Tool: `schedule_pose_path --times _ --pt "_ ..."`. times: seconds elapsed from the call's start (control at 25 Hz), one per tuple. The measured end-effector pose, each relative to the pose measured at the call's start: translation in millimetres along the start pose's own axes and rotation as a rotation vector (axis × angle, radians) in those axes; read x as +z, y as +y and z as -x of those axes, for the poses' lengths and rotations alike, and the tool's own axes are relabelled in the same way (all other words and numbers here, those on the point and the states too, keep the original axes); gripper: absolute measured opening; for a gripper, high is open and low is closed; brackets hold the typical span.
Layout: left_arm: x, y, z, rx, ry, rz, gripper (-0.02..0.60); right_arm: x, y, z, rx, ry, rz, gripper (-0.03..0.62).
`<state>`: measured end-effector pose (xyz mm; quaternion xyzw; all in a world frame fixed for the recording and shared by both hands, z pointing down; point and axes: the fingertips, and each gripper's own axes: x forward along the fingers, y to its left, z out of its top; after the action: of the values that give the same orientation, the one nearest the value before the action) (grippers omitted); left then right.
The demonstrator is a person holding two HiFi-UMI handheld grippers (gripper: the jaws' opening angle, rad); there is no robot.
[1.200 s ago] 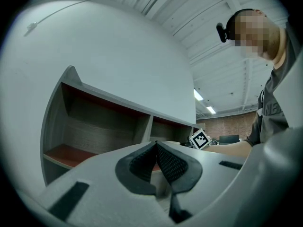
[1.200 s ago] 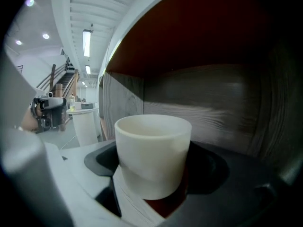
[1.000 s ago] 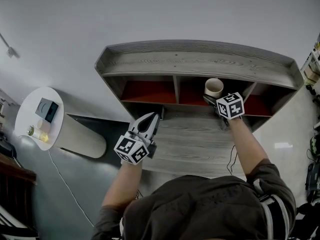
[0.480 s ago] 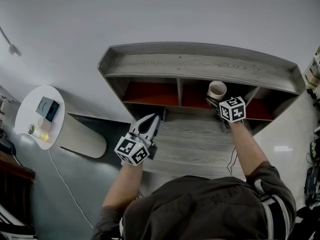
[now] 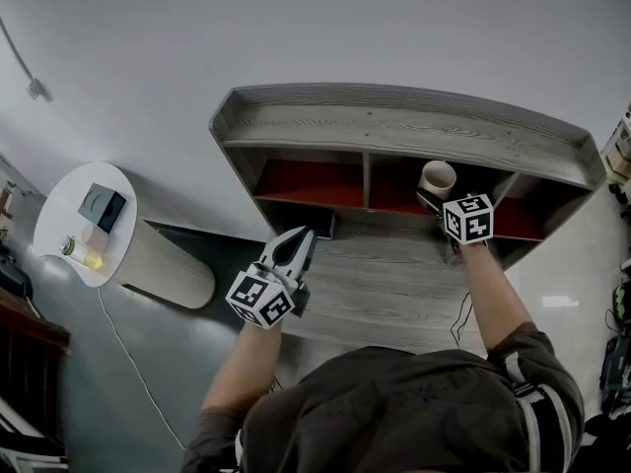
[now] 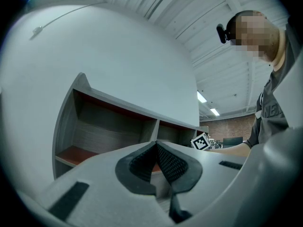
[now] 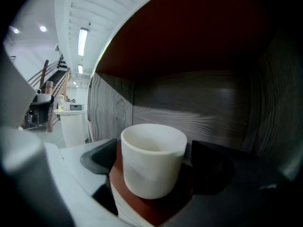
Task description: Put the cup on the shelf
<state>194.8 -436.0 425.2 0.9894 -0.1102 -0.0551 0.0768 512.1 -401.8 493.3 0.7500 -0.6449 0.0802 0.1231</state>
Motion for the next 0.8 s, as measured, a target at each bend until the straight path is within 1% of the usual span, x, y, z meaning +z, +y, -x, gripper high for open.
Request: schedule_pose_path --times 0.12,0.24,0.4,0.48,0.64,0.8 --pt "2.5 1.9 12.6 0.013 -0.005 -0.003 0.0 6.4 4.4 9.2 -0.015 -0.022 0.01 0.483" --pt "6.5 6.0 28.8 0.033 -0.014 -0.007 0.0 20.2 12.3 19.6 -0.042 -0.055 0.044 0.483" --pt "13.0 9.7 55.8 0.06 -0.027 -0.011 0.0 37.9 35.6 37.9 -0.05 -0.076 0.082 0.482" --pt "16.3 11.9 71.0 0.074 -0.033 -0.014 0.0 45.3 53.3 42.8 -0.024 -0.083 0.079 0.482" --pt "21.6 18.1 106.6 0.117 -0.046 -0.022 0.0 56.9 99.7 42.2 0.072 -0.098 0.057 0.477" --pt "28.7 25.6 149.8 0.18 -0.061 -0.032 0.0 67.3 151.7 35.8 0.17 -0.114 0.049 0.45"
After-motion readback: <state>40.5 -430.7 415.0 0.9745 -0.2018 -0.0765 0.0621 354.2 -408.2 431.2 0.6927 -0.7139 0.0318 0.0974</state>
